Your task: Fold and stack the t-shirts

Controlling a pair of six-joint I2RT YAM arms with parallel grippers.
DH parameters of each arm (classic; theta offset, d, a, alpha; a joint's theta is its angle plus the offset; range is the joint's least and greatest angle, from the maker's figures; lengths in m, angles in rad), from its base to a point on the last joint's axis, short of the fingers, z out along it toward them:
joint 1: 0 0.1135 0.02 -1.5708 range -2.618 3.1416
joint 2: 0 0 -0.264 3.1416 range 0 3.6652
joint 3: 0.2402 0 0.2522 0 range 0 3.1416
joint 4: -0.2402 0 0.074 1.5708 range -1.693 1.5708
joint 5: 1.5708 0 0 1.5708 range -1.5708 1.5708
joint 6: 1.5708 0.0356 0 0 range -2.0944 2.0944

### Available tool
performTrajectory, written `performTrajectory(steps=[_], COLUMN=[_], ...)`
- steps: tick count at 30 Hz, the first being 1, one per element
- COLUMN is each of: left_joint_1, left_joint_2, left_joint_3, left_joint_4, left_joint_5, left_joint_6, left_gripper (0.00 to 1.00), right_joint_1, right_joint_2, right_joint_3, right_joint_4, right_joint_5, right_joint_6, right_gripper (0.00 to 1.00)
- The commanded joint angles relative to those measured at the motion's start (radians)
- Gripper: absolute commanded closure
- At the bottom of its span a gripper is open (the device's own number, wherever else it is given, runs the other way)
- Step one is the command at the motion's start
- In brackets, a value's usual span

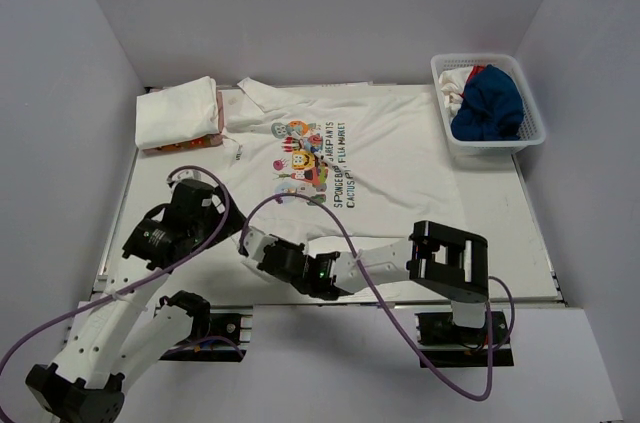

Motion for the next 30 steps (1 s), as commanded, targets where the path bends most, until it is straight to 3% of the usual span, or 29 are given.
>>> performTrajectory(steps=[1,4,7,15,19,25,30], left_joint_1=[0.001,0.001,0.001,-0.009,-0.018,-0.018,-0.036], left_joint_2=[0.002,0.025,0.041,0.128,0.183,0.255,0.321], left_joint_3=[0.027,0.015,0.003,-0.045,-0.082,-0.163,-0.191], left_joint_4=[-0.011,0.001,0.01,0.079,0.144,0.236,0.293], left_joint_5=[0.011,0.036,0.06,0.217,0.286,0.385,0.398], left_joint_6=[0.013,0.023,0.032,0.092,0.133,0.152,0.133], left_gripper=[0.0,0.0,0.0,0.0,0.0,0.0,0.0], right_joint_1=[-0.061,-0.136,-0.204,-0.359,-0.409,-0.437,-0.442], right_joint_2=[-0.056,-0.036,0.01,0.058,0.035,-0.02,-0.138], right_joint_3=[0.093,0.138,0.199,0.298,0.285,0.266,0.149], right_joint_4=[-0.009,-0.132,-0.247,-0.426,-0.436,-0.52,-0.48], right_joint_5=[-0.036,-0.171,-0.308,-0.573,-0.699,-0.73,-0.905], right_joint_6=[0.172,0.286,0.356,0.409,0.39,0.355,0.358], right_gripper=[1.0,1.0,0.94,0.57,0.52,0.48,0.44])
